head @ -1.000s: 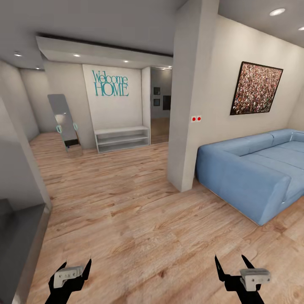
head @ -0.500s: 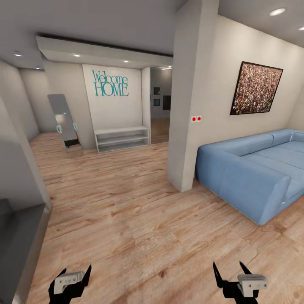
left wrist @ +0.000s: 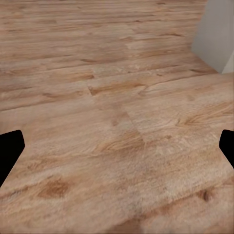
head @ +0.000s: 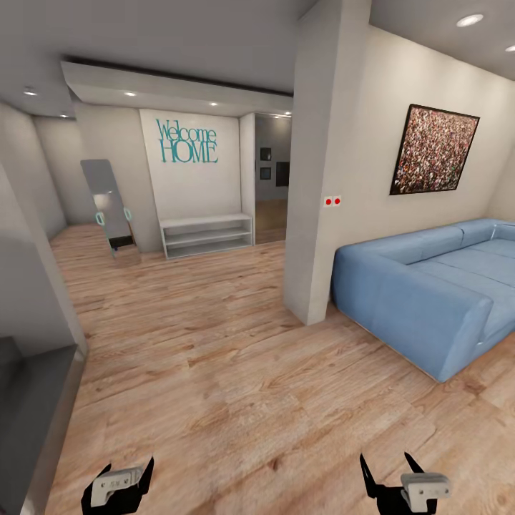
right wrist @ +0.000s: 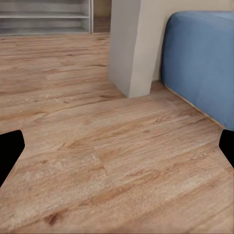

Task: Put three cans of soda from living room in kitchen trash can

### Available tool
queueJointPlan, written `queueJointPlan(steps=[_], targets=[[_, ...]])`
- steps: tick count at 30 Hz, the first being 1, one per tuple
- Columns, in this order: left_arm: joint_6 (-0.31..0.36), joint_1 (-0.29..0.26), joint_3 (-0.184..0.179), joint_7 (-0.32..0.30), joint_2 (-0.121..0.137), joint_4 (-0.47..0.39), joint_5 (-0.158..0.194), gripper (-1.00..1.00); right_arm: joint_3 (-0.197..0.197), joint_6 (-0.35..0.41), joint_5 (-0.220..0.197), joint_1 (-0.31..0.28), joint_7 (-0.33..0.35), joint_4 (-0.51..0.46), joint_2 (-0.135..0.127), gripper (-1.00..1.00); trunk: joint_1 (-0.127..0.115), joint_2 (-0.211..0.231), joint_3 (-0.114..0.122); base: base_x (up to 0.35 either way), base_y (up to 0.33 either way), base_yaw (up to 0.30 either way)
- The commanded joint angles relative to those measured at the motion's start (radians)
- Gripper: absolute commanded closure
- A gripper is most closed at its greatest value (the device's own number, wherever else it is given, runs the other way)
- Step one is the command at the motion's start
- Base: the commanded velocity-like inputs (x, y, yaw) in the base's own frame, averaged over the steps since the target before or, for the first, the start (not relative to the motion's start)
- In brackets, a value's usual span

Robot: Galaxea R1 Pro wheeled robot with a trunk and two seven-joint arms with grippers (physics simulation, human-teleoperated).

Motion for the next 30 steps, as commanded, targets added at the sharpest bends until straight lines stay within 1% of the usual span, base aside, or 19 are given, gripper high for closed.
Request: queueJointPlan(steps=[1,23,24,28,30], targets=[[0.0,0.0,0.0,0.0,0.0,0.001,0.0,-1.0,0.0,0.0,0.0,0.0,0.0,0.001,0.0,-1.0,0.0,0.0,0.0,0.0,0.0,0.0],[0.0,0.0,-0.001,0.0,0.0,0.004,0.0,-1.0,0.0,-0.001,-0.011,0.0,-0.005,0.001,0.002,-1.0,0.0,0.0,0.0,0.0,0.0,-0.001],[0.0,0.0,-0.002,0.0,0.0,0.004,0.0,-1.0,0.0,-0.001,-0.011,0.0,-0.005,-0.001,0.003,-1.0,0.0,0.0,0.0,0.0,0.0,-0.055],[0.0,-0.001,-0.001,0.001,0.0,0.012,-0.001,-1.0,-0.001,0.0,-0.012,0.0,-0.005,-0.008,0.037,-1.0,0.0,0.0,0.003,0.0,0.0,-0.139],[0.0,-0.001,-0.001,0.001,0.0,0.019,-0.001,-1.0,-0.002,0.0,-0.012,0.0,-0.004,-0.01,0.049,-1.0,0.0,0.0,0.004,0.0,0.0,-0.178]])
